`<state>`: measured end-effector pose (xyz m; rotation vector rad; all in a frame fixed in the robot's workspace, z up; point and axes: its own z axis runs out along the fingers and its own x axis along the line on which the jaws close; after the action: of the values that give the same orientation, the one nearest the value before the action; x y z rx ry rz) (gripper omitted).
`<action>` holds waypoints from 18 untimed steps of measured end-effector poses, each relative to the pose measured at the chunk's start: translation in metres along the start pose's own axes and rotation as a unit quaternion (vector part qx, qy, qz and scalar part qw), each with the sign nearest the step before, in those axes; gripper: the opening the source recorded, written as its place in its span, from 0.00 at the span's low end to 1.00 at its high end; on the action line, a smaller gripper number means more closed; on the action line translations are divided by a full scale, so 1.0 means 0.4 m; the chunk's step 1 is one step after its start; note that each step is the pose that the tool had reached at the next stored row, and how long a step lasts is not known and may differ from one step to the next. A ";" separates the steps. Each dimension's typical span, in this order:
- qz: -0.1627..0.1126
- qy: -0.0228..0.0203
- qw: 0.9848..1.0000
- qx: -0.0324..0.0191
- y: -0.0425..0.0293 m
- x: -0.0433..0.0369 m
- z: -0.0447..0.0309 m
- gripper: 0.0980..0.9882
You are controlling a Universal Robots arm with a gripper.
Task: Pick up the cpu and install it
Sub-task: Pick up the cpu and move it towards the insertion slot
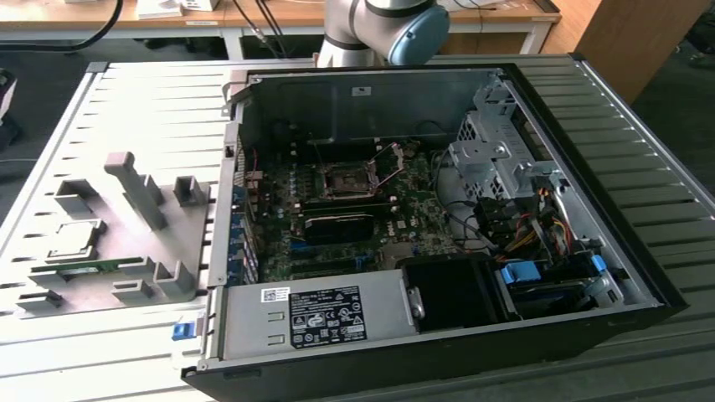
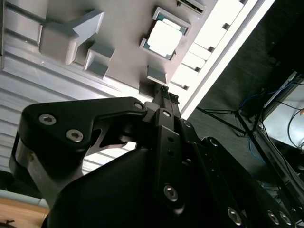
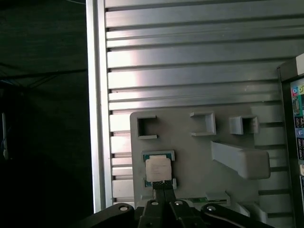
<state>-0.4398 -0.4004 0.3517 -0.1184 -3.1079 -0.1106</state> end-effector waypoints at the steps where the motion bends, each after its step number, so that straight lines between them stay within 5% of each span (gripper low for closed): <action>1: 0.000 0.000 1.000 0.000 -0.001 0.001 0.004 0.03; 15: -0.018 0.003 1.000 0.001 -0.050 -0.003 0.062 0.03; 18: -0.023 0.004 1.000 0.001 -0.058 -0.004 0.075 0.11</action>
<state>-0.4408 -0.4213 0.3203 -0.0449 -3.1043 -0.1093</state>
